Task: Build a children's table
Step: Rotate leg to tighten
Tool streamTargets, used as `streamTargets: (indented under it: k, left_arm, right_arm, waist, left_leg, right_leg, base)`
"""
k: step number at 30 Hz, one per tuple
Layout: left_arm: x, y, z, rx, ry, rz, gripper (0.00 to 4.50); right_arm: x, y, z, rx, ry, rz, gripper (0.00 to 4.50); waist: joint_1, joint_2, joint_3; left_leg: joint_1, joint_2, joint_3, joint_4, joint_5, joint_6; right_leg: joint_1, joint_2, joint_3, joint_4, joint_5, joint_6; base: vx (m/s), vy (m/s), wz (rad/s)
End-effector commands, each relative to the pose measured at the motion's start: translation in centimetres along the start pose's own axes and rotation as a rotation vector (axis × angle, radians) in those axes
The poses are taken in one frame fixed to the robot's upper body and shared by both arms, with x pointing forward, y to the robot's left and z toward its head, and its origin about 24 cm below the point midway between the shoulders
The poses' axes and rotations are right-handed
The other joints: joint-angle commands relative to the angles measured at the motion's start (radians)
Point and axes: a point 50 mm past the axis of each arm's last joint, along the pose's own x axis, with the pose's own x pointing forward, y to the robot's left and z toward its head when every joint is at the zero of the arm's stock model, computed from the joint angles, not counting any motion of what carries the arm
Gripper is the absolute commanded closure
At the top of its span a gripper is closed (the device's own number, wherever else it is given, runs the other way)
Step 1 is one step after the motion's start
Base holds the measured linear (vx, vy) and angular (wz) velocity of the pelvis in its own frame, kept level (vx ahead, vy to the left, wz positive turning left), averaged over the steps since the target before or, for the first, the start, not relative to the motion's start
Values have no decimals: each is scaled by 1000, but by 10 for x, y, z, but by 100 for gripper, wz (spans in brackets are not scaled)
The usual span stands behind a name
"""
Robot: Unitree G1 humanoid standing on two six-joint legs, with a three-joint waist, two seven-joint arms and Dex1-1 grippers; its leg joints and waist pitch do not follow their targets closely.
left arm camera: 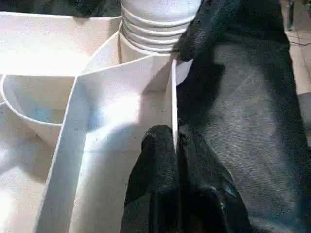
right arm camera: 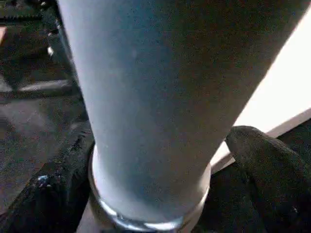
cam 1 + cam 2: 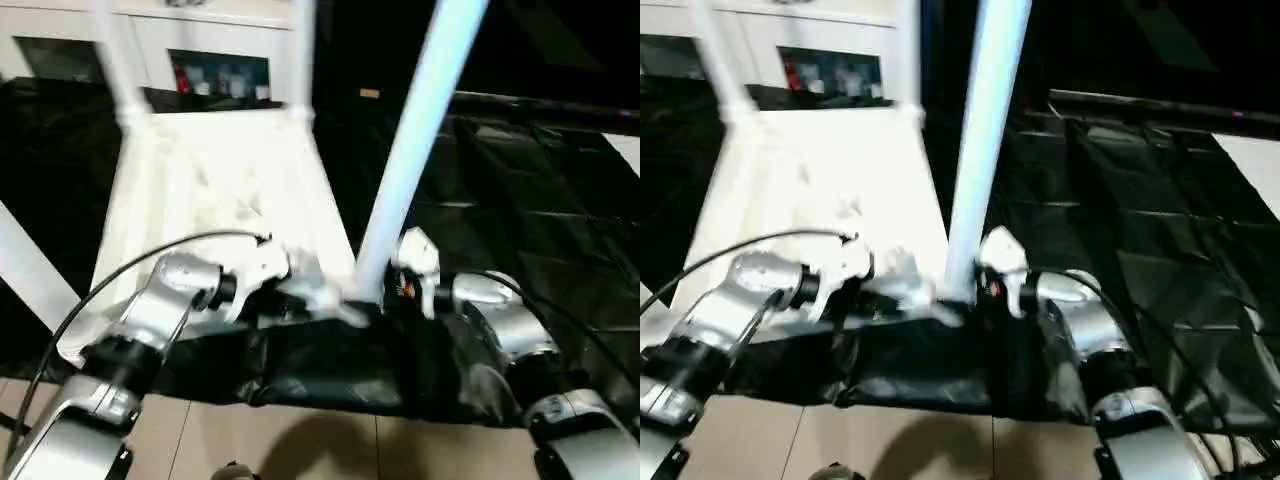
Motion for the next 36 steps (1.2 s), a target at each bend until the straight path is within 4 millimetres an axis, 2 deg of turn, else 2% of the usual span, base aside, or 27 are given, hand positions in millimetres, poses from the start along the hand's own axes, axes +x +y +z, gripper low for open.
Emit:
streamTargets:
  k: [1, 3, 7, 14, 17, 18, 19, 22, 23, 25, 26, 27, 28, 29, 31, 32, 33, 35, 36]
  left_arm:
    - [10, -11, 5, 30, -31, -123, 450]
    - [7, -13, 3, 26, -27, -138, 450]
    - [4, -15, 1, 15, -19, -161, 450]
    - [3, -13, 1, 7, -24, -127, 450]
    - [5, -7, 1, 2, -28, -54, 450]
    - [8, 3, 4, -20, -40, 64, 450]
    - [8, 3, 4, -22, -40, 69, 450]
    - [15, 17, 10, -76, -55, 235, 450]
    - [21, 21, 13, -93, -52, 297, 450]
    - [27, 24, 16, -106, -54, 336, 450]
    - [31, 24, 18, -114, -60, 349, 450]
    - [35, 23, 21, -119, -70, 351, 450]
    - [35, 23, 21, -119, -70, 351, 450]
    - [43, 21, 25, -122, -82, 344, 450]
    - [55, 16, 30, -119, -96, 324, 450]
    - [59, 13, 30, -115, -96, 307, 450]
    - [61, 11, 30, -110, -97, 283, 450]
    - [62, 9, 30, -105, -99, 260, 450]
    - [61, 8, 29, -97, -99, 250, 450]
  right_arm:
    - [-1, -2, 7, -43, 22, 54, 31]
    - [-2, 0, 6, -50, 41, 99, 31]
    - [0, 1, 6, -37, 36, 132, 70]
    - [5, 3, 4, -1, 10, 125, 123]
    - [9, 6, 2, 41, -23, 107, 151]
    - [16, 8, -1, 86, -58, 47, 158]
    - [16, 8, -1, 88, -59, 44, 164]
    - [32, 9, -8, 138, -65, -117, 173]
    - [43, 10, -11, 169, -54, -200, 173]
    - [52, 11, -13, 198, -44, -267, 175]
    - [58, 13, -11, 211, -46, -299, 176]
    - [65, 13, -10, 230, -47, -343, 176]
    - [65, 13, -10, 230, -47, -343, 176]
    - [76, 15, -4, 243, -50, -386, 176]
    - [94, 22, 6, 255, -65, -401, 176]
    - [99, 25, 11, 220, -82, -380, 141]
    - [100, 26, 15, 209, -105, -354, 120]
    - [99, 26, 19, 206, -129, -336, 104]
    - [97, 24, 19, 213, -138, -328, 101]
  waist:
    - [-1, 8, -62]
    - [0, 5, -63]
    - [1, 5, -64]
    - [-1, 6, -63]
    - [-4, 3, -63]
    - [-6, 1, -62]
    - [-6, 3, -58]
    - [-12, -3, -59]
    - [-11, -3, -58]
    - [-17, -1, -58]
    - [-22, 1, -57]
    - [-25, 3, -58]
    - [-29, 1, -59]
    - [-34, 5, -59]
    - [-36, 5, -60]
    - [-36, 5, -61]
    - [-36, 9, -61]
    - [-36, 8, -62]
    - [-38, 4, -62]
  left_leg:
    - [8, 30, -12, -65, -249, 19]
    - [7, 30, -11, -65, -243, 21]
    - [6, 30, -10, -62, -213, 31]
    - [5, 29, -11, -64, -224, 26]
    - [5, 29, -12, -65, -230, 23]
    - [5, 29, -12, -64, -234, 22]
    - [12, 27, -12, -66, -252, 15]
    - [8, 24, -14, -68, -244, -1]
    - [8, 24, -16, -68, -249, -3]
    - [9, 24, -18, -70, -261, -14]
    - [5, 25, -21, -73, -271, -18]
    - [10, 24, -21, -72, -287, -18]
    - [9, 23, -20, -71, -290, -16]
    - [8, 23, -20, -72, -286, -12]
    - [6, 23, -20, -73, -283, -12]
    - [7, 22, -21, -73, -281, -11]
    - [7, 22, -20, -72, -280, -6]
    - [7, 23, -18, -72, -275, 1]
    - [5, 23, -17, -73, -274, 5]
  right_leg:
    - [54, -67, 47, -72, -233, -206]
    - [54, -66, 47, -71, -231, -204]
    - [53, -65, 46, -65, -185, -217]
    - [53, -66, 46, -69, -220, -208]
    - [53, -66, 47, -71, -237, -203]
    - [51, -67, 47, -73, -250, -200]
    - [45, -67, 48, -80, -286, -191]
    - [47, -69, 48, -82, -325, -171]
    - [48, -71, 47, -84, -345, -165]
    - [45, -73, 47, -88, -382, -152]
    - [48, -73, 45, -89, -400, -142]
    - [44, -73, 45, -93, -416, -136]
    - [44, -72, 46, -93, -414, -136]
    - [42, -71, 47, -94, -398, -137]
    - [44, -71, 47, -93, -386, -138]
    - [45, -70, 46, -92, -380, -137]
    - [45, -70, 47, -91, -365, -140]
    - [46, -68, 47, -88, -329, -149]
    - [47, -67, 47, -88, -317, -154]
  base:
    - [0, 0, 0]
    - [0, 0, 0]
    - [0, 0, 0]
    - [0, 0, 0]
    - [0, 0, 0]
    - [0, 0, 0]
    - [0, 0, 0]
    - [0, 0, 0]
    - [0, 0, 0]
    - [0, 0, 0]
    - [0, 0, 0]
    - [0, 0, 0]
    - [0, 0, 0]
    - [0, 0, 0]
    - [0, 0, 0]
    - [0, 0, 0]
    - [0, 0, 0]
    - [0, 0, 0]
    - [0, 0, 0]
